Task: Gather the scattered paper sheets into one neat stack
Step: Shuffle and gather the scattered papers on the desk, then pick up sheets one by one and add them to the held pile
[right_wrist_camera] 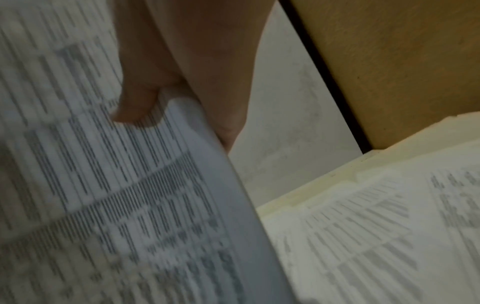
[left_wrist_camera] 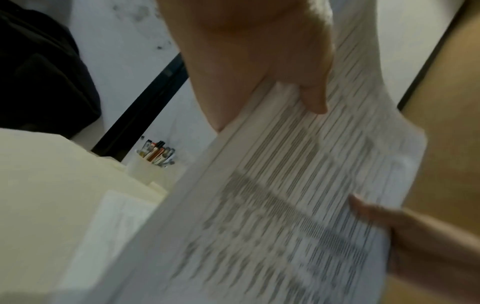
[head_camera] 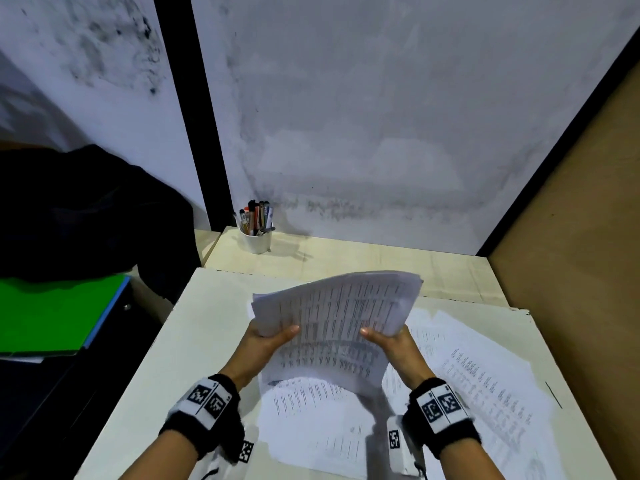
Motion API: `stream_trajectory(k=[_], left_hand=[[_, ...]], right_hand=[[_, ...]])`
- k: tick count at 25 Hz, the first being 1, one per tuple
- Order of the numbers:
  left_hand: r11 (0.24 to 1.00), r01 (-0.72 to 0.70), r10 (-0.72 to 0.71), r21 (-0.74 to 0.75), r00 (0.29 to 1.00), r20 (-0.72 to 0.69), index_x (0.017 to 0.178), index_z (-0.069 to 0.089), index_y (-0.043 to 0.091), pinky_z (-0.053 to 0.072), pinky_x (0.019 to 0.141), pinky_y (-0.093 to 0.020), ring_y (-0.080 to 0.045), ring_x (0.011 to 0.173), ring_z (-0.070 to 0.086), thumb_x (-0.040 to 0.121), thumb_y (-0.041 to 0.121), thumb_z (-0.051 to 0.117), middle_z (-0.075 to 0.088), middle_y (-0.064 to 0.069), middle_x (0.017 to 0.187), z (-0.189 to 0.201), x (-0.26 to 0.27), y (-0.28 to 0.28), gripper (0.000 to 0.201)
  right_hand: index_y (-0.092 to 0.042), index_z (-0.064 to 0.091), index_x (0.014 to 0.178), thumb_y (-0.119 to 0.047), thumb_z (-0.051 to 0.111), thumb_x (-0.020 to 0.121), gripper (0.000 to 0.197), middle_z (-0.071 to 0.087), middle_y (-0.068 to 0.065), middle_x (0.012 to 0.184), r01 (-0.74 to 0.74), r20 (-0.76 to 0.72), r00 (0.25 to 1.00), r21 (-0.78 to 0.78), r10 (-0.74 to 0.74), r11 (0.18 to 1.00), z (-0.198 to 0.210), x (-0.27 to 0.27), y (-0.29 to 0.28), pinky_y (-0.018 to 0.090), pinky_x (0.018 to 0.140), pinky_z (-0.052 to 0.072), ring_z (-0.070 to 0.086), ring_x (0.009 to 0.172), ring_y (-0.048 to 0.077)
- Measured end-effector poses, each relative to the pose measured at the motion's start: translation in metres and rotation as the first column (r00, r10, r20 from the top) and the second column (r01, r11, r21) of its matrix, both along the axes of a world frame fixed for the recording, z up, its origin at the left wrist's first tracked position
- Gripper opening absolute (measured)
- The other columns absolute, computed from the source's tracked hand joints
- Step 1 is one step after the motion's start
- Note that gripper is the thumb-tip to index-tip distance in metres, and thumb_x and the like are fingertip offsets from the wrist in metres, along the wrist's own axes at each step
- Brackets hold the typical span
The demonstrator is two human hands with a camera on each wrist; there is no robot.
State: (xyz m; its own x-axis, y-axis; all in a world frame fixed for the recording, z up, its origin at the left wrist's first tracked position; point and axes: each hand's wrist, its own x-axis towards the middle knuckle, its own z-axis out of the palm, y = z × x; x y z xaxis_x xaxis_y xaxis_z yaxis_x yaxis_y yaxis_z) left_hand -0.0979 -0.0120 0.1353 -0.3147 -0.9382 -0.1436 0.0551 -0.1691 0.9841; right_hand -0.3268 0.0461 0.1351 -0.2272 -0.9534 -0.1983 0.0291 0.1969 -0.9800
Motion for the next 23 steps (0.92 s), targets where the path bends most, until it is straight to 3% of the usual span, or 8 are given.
stream_trajectory(k=[3, 6, 8, 10, 13, 16, 18, 23], left_hand=[[0.991, 0.123, -0.129, 0.049, 0.978, 0.166, 0.094, 0.06, 0.029, 0.055, 0.082, -0.025, -0.011, 0.095, 0.066, 0.079, 0.027, 0.067, 0.073, 0.012, 0.088, -0.019, -0.002, 0.001, 0.017], [0.972, 0.236, -0.228, 0.008, 0.931, 0.284, 0.096, 0.067, 0.02, 0.054, 0.072, -0.018, -0.014, 0.083, 0.07, 0.065, 0.063, 0.065, 0.075, 0.002, 0.089, -0.027, -0.003, 0.0, 0.053], [0.966, 0.255, -0.227, -0.037, 0.909, 0.35, 0.081, 0.066, 0.01, 0.043, 0.053, -0.015, -0.013, 0.055, 0.057, 0.069, 0.059, 0.058, 0.063, 0.004, 0.063, -0.024, -0.01, -0.001, 0.051], [0.977, 0.206, -0.169, -0.054, 0.905, 0.391, 0.059, 0.05, 0.016, 0.026, 0.044, -0.018, -0.005, 0.041, 0.032, 0.08, 0.044, 0.059, 0.039, 0.008, 0.042, -0.024, -0.015, 0.001, 0.036], [0.991, 0.124, -0.094, -0.043, 0.899, 0.427, 0.054, 0.038, 0.019, 0.019, 0.042, -0.016, -0.003, 0.036, 0.021, 0.089, 0.023, 0.056, 0.029, 0.006, 0.035, -0.036, -0.013, 0.004, 0.039], [0.998, 0.064, -0.047, -0.024, 0.895, 0.445, 0.058, 0.046, 0.013, 0.024, 0.047, -0.021, -0.01, 0.043, 0.03, 0.088, 0.027, 0.058, 0.037, 0.003, 0.046, -0.056, 0.007, 0.001, 0.035], [1.0, 0.002, -0.004, 0.003, 0.883, 0.47, 0.056, 0.048, 0.014, 0.024, 0.049, -0.023, -0.011, 0.043, 0.032, 0.087, 0.026, 0.059, 0.039, 0.004, 0.045, -0.064, 0.015, -0.002, 0.035], [0.999, -0.04, 0.042, -0.015, 0.854, 0.519, 0.057, 0.04, 0.013, 0.021, 0.041, -0.017, -0.007, 0.04, 0.024, 0.088, 0.019, 0.057, 0.028, 0.01, 0.042, -0.06, 0.007, -0.011, 0.036]], right_hand=[[-0.021, 0.061, 0.084, -0.009, 0.064, 0.084, 0.012, 0.068, 0.0, 0.085, 0.141, -0.057, 0.988, 0.012, -0.14, 0.99, 0.0, 0.001, -0.009, 0.029, 0.078, 0.054, 0.065, 0.08, 0.012], [-0.013, 0.063, 0.084, -0.011, 0.067, 0.083, 0.005, 0.067, 0.005, 0.08, 0.298, -0.009, 0.955, 0.024, -0.298, 0.954, -0.003, -0.011, -0.014, 0.023, 0.068, 0.051, 0.065, 0.077, 0.019], [-0.011, 0.064, 0.085, -0.012, 0.066, 0.083, 0.003, 0.067, -0.002, 0.073, 0.326, 0.048, 0.943, 0.07, -0.33, 0.943, -0.009, -0.027, -0.009, 0.017, 0.063, 0.049, 0.064, 0.07, 0.009], [-0.006, 0.065, 0.092, -0.01, 0.065, 0.085, 0.009, 0.066, 0.003, 0.076, 0.357, 0.023, 0.932, 0.134, -0.363, 0.924, -0.027, -0.049, 0.003, 0.019, 0.062, 0.046, 0.061, 0.071, 0.013], [0.001, 0.061, 0.112, -0.01, 0.066, 0.084, 0.031, 0.062, 0.018, 0.114, 0.6, -0.258, 0.799, 0.301, -0.543, 0.741, -0.074, -0.109, 0.038, 0.028, 0.082, 0.046, 0.061, 0.102, 0.031], [-0.001, 0.048, 0.129, -0.03, 0.07, 0.08, 0.061, 0.047, 0.024, 0.136, 0.699, -0.578, 0.707, 0.486, -0.407, 0.525, -0.108, -0.161, 0.082, 0.042, 0.104, 0.036, 0.044, 0.125, 0.039], [-0.005, 0.039, 0.135, -0.046, 0.071, 0.074, 0.08, 0.036, 0.025, 0.14, 0.71, -0.691, 0.687, 0.573, -0.225, 0.41, -0.116, -0.174, 0.095, 0.05, 0.105, 0.032, 0.032, 0.131, 0.041], [-0.009, 0.024, 0.139, -0.051, 0.076, 0.065, 0.1, 0.02, 0.024, 0.144, 0.68, -0.707, 0.702, 0.628, -0.085, 0.378, -0.12, -0.165, 0.071, 0.055, 0.103, 0.032, 0.022, 0.132, 0.044]])
